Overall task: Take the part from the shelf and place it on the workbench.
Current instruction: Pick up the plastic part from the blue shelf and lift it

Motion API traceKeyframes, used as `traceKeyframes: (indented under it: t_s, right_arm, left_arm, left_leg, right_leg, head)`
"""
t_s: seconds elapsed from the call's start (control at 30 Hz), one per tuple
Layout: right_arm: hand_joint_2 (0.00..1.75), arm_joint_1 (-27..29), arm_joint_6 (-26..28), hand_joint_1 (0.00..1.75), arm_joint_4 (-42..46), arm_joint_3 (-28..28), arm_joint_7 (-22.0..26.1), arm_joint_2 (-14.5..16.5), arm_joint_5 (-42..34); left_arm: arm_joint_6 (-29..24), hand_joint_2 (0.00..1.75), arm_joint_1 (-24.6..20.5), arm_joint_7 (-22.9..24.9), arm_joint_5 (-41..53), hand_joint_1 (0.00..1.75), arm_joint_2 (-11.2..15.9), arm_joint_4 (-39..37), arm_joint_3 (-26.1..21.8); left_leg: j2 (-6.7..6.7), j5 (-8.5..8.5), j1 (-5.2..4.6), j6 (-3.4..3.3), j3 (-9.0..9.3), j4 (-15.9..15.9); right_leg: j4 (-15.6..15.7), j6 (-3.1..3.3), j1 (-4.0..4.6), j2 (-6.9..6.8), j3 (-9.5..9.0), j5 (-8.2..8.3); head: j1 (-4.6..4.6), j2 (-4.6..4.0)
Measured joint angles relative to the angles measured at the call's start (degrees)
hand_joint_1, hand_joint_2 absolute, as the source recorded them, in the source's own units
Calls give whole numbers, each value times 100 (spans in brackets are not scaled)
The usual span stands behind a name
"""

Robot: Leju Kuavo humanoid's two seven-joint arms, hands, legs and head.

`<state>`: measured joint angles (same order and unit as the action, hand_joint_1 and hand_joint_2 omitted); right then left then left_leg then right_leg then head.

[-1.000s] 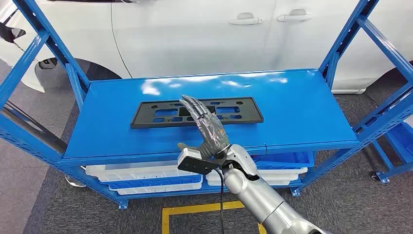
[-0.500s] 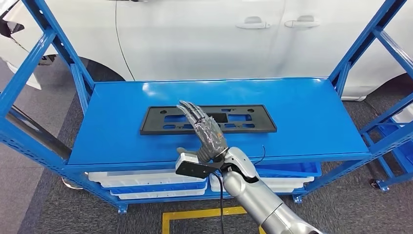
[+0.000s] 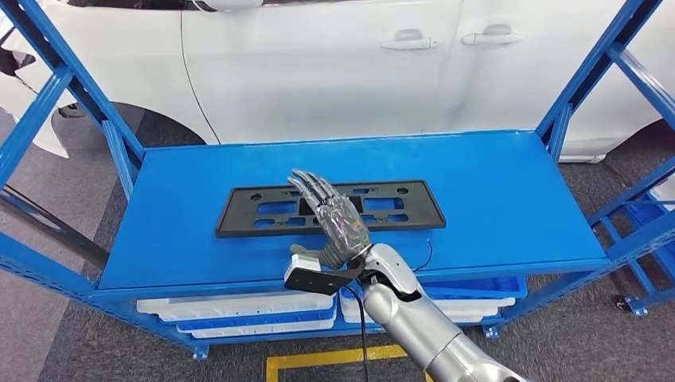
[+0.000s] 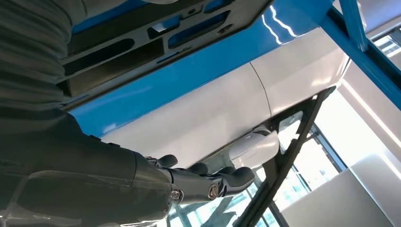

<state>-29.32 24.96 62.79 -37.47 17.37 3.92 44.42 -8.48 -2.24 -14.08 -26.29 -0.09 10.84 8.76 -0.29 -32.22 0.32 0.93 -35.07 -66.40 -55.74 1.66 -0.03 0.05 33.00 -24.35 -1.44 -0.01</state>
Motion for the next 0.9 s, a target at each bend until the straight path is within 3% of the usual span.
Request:
traceKeyframes:
  t_s: [0.07, 0.1, 0.13, 0.2, 0.23, 0.27, 0.4, 0.47, 0.53, 0.6, 0.63, 0.67, 0.73, 0.77, 0.8, 0.9]
  right_arm:
    - [175, 17, 1, 0, -16, -16, -2, -1, 3]
    - [175, 26, 1, 0, -25, -21, -2, -1, 3]
    - [175, 35, 1, 0, -31, -25, -3, -1, 4]
    - [175, 39, 1, 0, -35, -27, -3, -1, 4]
    - [175, 36, 1, 0, -36, -28, -5, -1, 4]
    - [175, 32, 2, 0, -37, -30, -8, -1, 4]
    - [175, 21, 13, 0, -38, -49, -29, -1, 108]
    - [175, 4, 23, 0, -40, -69, -58, -1, 229]
    - [175, -3, 23, 0, -61, -117, -80, -1, 362]
    - [175, 24, -17, 0, -99, -205, -90, -2, 512]
    - [175, 42, -54, 0, -119, -265, -92, -3, 586]
    - [175, 55, -98, 0, -136, -329, -92, -3, 650]
    - [175, 53, -201, 0, -160, -461, -91, -12, 726]
    - [175, 38, -262, 0, -170, -536, -84, -24, 743]
    - [175, 24, -322, 0, -182, -613, -75, -45, 751]
    - [175, -5, -468, 0, -217, -818, -1, -147, 744]
  left_arm:
    - [0, 0, 11, 2, 0, 0, 3, -3, 0]
    - [0, 0, 18, 3, 0, 0, 5, -5, 0]
    - [0, 0, 25, 4, 0, 0, 9, -7, 0]
    - [0, 0, 26, 4, 0, 0, 18, -8, 0]
    - [0, 0, 21, 4, 0, 0, 21, -9, 1]
    - [0, 0, 14, 4, 0, 0, 24, -10, 2]
    - [0, 0, 8, 0, 1, 0, 25, -13, 16]
    - [0, 0, 9, -10, 3, 0, 27, -13, 23]
    - [3, 0, 0, -27, 8, 0, 31, -13, 30]
    - [10, 0, 1, -56, 19, 0, 31, -13, 38]
    - [14, 0, 5, -75, 23, 0, 31, -13, 41]
    - [17, 0, 9, -95, 25, 0, 31, -13, 43]
    - [19, 0, 12, -129, 15, 0, 31, -14, 43]
    - [20, 0, 7, -140, 5, 0, 32, -15, 43]
    - [19, 0, 3, -148, -7, 0, 32, -16, 42]
    - [15, 0, 6, -155, -37, 0, 38, -17, 42]
  left_leg:
    - [1, -179, 37, 54, -408, -673]
    - [2, -104, 56, 77, -500, -745]
    - [5, 92, 74, 96, -473, -576]
    - [14, 583, 104, 120, -176, 205]
    - [13, 721, 103, 106, -27, 551]
    - [11, 771, 98, 79, 63, 753]
    - [-4, 702, 80, -79, 122, 839]
    - [1, 688, 98, -141, 167, 870]
    - [3, 663, 93, -177, 190, 874]
    - [-3, 632, 84, -191, 220, 870]
    - [-9, 609, 82, -189, 247, 868]
    - [-16, 582, 80, -181, 283, 867]
    - [-25, 519, 70, -144, 361, 869]
    - [-26, 494, 63, -116, 381, 869]
    - [-25, 477, 59, -85, 389, 874]
    - [-13, 446, 62, 14, 408, 895]
  right_leg:
    - [-5, 3, -4, -3, -56, -57]
    - [-12, -6, -11, 3, -89, -88]
    - [-25, -22, -21, 11, -130, -127]
    - [-69, -75, -37, 22, -217, -228]
    - [-101, -110, -36, 26, -241, -279]
    - [-123, -144, -32, 26, -251, -315]
    - [-156, -254, -27, 20, -259, -397]
    - [-511, -308, -38, 14, -91, -582]
    - [-1270, -340, -46, 11, 337, -880]
    - [-1837, -345, -50, 11, 730, -978]
    - [-1829, -334, -51, 11, 791, -858]
    - [-1580, -314, -50, 11, 732, -624]
    - [-766, -252, -33, 11, 429, -127]
    - [-449, -220, -17, 11, 302, 3]
    - [-276, -196, 1, 14, 234, 42]
    - [-182, -125, 3, 29, 194, 10]
  head:
    - [-3, 0]
    - [-2, -1]
    - [-3, -1]
    - [-1, -1]
    - [-4, -1]
    - [-3, 0]
    - [9, 1]
    - [29, 1]
    - [50, 1]
    - [53, 1]
    - [53, 1]
    - [55, 1]
    - [53, 1]
    - [50, 1]
    - [44, 0]
    - [33, 1]
